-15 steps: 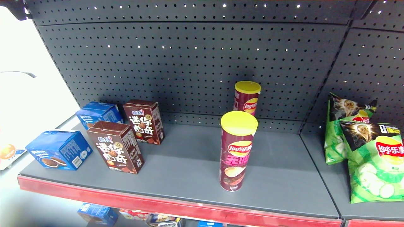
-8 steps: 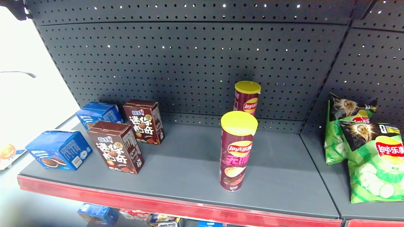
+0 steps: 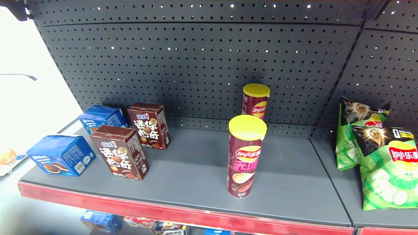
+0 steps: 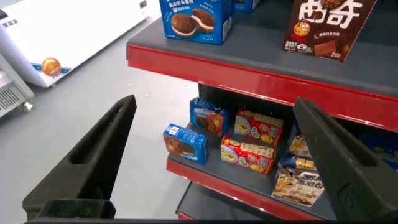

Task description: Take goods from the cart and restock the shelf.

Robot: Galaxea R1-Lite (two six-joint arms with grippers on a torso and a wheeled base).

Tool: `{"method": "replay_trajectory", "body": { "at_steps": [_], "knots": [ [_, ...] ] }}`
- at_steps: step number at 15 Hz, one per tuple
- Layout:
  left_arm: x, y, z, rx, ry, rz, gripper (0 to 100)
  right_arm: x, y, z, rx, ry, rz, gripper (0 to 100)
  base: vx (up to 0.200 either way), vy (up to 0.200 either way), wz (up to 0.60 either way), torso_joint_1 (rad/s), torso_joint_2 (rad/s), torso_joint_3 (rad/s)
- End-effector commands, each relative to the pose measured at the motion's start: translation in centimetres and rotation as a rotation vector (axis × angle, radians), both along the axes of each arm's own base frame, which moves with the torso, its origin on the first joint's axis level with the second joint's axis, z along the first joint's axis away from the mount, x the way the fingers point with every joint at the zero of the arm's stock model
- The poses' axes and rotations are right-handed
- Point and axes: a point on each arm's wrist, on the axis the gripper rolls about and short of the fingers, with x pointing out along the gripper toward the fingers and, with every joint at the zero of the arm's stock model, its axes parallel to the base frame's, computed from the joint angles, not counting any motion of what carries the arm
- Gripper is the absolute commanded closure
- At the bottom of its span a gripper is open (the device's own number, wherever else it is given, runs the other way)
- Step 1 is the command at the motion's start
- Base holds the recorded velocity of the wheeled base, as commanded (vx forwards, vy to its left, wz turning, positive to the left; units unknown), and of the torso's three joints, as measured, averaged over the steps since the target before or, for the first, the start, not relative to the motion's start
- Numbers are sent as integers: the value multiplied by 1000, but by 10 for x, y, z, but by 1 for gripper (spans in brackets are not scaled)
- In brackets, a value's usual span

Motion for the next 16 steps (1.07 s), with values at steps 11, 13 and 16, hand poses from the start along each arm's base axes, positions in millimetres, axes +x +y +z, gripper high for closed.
{"method": "replay_trajectory", "body": {
  "at_steps": [11, 13, 16],
  "knots": [
    [-7, -8, 48, 93, -94, -245, 0, 1, 4, -8, 19, 68, 173, 0, 0, 0, 0, 0, 0, 0],
    [0, -7, 67, 78, -52, -293, 0, 1, 4, -8, 21, 67, 173, 0, 0, 0, 0, 0, 0, 0],
    [3, -10, 70, 69, -34, -515, 0, 1, 4, -8, 21, 67, 173, 0, 0, 0, 0, 0, 0, 0]
  ]
}}
